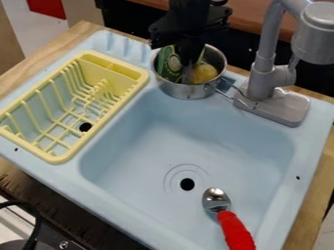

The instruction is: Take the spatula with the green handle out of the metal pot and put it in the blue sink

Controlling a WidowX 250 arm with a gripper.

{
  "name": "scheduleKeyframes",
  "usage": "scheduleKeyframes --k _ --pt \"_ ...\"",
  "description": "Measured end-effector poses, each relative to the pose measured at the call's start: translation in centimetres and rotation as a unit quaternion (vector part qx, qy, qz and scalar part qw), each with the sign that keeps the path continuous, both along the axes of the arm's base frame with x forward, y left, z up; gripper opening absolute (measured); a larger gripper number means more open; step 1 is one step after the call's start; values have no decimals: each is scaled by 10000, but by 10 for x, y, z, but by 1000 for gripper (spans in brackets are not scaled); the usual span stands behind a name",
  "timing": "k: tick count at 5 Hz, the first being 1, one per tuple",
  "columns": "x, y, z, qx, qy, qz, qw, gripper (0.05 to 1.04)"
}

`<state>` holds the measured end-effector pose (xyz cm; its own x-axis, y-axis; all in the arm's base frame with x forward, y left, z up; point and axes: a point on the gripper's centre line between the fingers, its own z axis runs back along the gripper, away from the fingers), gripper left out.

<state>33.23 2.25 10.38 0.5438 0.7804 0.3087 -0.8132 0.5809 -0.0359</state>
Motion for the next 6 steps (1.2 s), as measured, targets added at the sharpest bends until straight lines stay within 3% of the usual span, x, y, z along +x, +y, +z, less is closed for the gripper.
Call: scheduleKeyframes --k 2,4,5,6 --pt "-6 1 9 -201 56 -26 9998 53" --pt "-11 -1 23 -343 -127 -103 9993 53" --pt "-17 -4 40 -544 -302 -237 9978 53" --pt "-35 -6 43 -674 -264 -556 9958 53"
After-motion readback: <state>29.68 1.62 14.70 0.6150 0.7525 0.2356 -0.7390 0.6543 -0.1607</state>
